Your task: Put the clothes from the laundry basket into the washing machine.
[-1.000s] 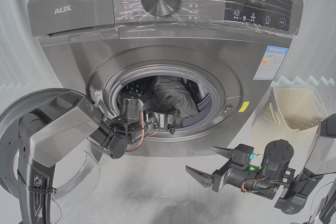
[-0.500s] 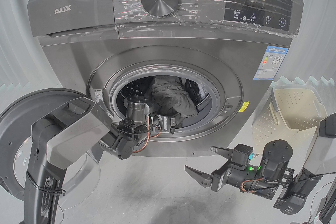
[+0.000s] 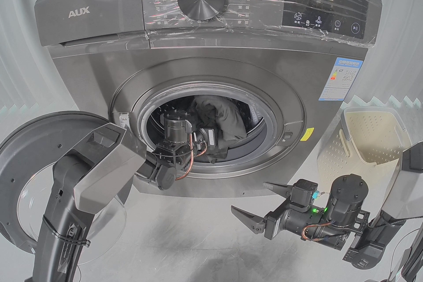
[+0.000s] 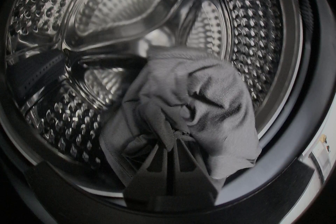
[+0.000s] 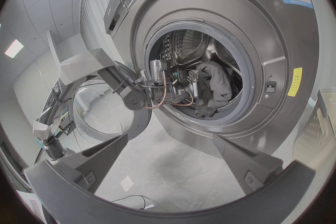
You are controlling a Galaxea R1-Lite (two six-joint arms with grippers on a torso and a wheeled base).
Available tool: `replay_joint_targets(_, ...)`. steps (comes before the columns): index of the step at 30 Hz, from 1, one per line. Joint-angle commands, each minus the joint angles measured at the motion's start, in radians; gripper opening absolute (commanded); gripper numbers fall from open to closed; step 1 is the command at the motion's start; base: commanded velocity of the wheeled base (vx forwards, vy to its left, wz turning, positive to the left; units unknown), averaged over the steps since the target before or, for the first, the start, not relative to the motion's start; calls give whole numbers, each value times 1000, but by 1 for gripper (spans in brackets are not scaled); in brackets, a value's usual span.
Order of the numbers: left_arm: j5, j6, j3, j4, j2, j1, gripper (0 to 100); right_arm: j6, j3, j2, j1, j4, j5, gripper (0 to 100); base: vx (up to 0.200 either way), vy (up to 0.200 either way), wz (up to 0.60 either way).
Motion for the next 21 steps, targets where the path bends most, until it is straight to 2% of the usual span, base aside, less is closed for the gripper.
replay_joint_targets(1,65,-23,-216,-19,106,27,0,0,-7,0,1,0,0,100,0,0,0)
replay_joint_targets(6,121,-22,-434,-17,185,48,0,0,-9,0,2,0,2,100,0,0,0)
replay_joint_targets(16,121,-19,-447,-19,195,42,0,0,-12,0,1,0,2,100,0,0,0)
replay_joint_targets(17,121,-19,-447,-20,197,40,100,0,-12,0,1,0,2,100,0,0,0)
replay_joint_targets(21,121,-23,-434,-20,192,39,100,0,-12,0,1,0,2,100,0,0,0)
